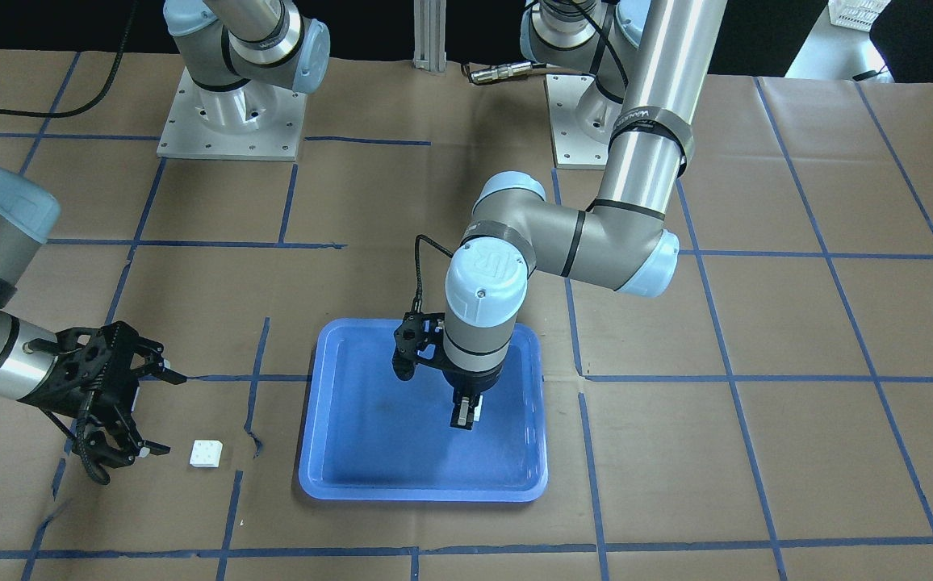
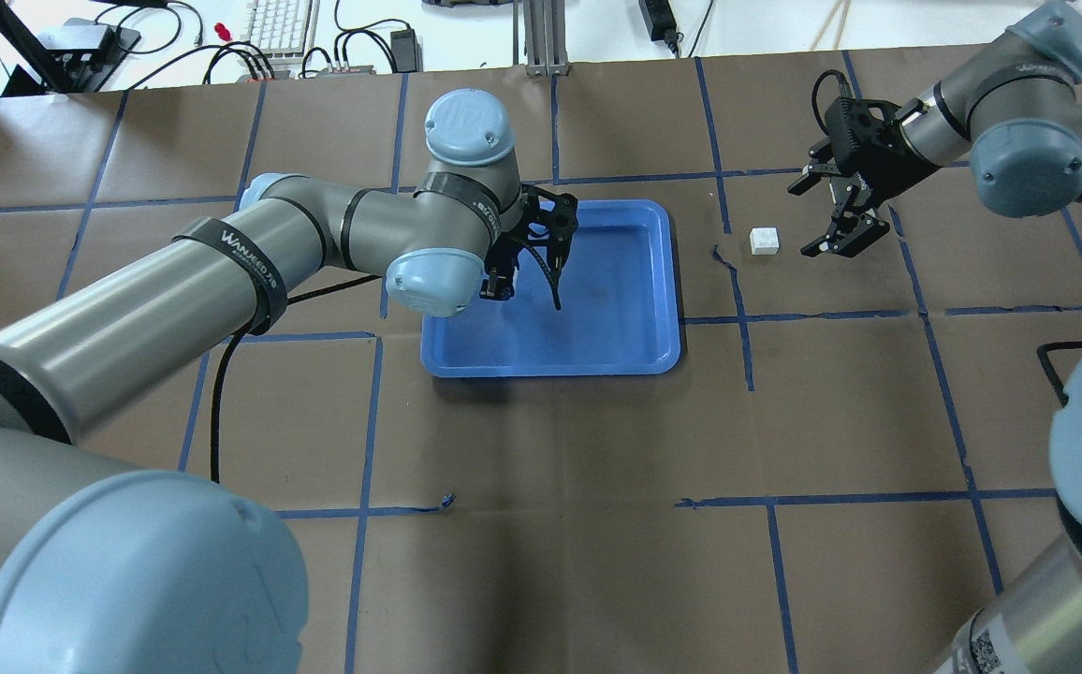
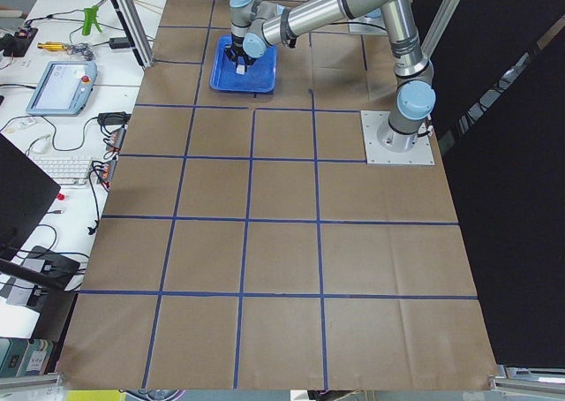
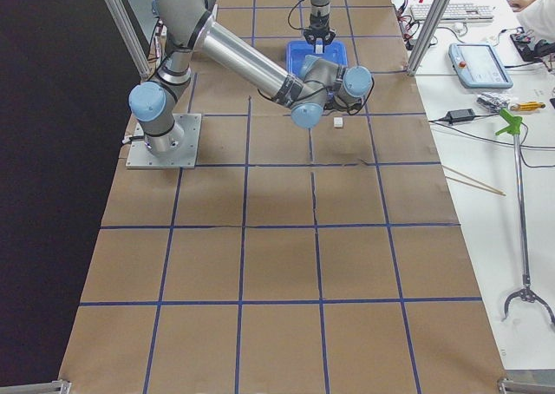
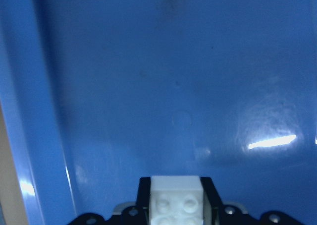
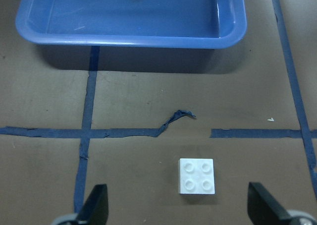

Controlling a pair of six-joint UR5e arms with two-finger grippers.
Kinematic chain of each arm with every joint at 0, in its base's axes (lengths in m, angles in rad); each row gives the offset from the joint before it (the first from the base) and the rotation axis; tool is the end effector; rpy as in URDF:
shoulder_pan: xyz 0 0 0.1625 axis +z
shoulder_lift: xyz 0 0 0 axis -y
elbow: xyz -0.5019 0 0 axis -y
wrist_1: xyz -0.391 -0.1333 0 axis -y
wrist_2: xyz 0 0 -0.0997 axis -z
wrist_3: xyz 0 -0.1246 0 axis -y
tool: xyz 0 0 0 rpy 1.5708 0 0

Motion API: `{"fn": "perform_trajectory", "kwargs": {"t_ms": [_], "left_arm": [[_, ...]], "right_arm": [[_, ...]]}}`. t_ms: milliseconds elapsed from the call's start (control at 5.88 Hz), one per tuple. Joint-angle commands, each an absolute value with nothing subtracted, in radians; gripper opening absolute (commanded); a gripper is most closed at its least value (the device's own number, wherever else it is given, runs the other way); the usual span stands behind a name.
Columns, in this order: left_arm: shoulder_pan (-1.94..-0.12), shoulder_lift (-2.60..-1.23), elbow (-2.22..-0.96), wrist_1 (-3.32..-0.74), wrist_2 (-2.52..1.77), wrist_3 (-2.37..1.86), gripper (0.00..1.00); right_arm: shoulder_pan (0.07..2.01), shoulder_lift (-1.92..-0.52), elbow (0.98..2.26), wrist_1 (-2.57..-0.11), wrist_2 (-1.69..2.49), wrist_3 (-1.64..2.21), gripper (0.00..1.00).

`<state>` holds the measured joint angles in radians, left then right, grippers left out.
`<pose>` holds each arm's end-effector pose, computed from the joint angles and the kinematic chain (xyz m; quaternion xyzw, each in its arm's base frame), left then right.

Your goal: Assemble white blocks and place on blue tray

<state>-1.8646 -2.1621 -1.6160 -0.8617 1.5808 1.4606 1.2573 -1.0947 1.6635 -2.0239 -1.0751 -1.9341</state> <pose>-0.3299 -0.6343 0.2297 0.7683 0.6390 -0.0275 0.0242 -0.0160 -0.6738 0.2776 -0.6914 0.6774 -0.1966 0.1564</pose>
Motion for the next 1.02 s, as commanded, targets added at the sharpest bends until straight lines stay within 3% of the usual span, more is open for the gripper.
{"fn": "perform_trajectory", "kwargs": {"t_ms": [0,511,681,851], "left_arm": [[-1.873,-2.184,-1.615,-0.853,1.525,1.413,0.0],[-1.884,-2.184,-1.617,-0.871,1.514,1.341,0.04],[-1.884,-2.184,-1.617,-0.871,1.514,1.31,0.36],[-1.887,-2.184,-1.617,-0.873,1.506,1.284,0.99]], "right_arm": [[1.256,-1.027,1.674,-2.141,-1.066,-1.971,1.0],[1.256,-0.985,1.678,-2.131,-1.066,-1.976,1.0],[1.258,-0.985,1.678,-2.129,-1.068,-1.971,1.0],[1.258,-0.983,1.678,-2.129,-1.068,-1.971,1.0]]}}
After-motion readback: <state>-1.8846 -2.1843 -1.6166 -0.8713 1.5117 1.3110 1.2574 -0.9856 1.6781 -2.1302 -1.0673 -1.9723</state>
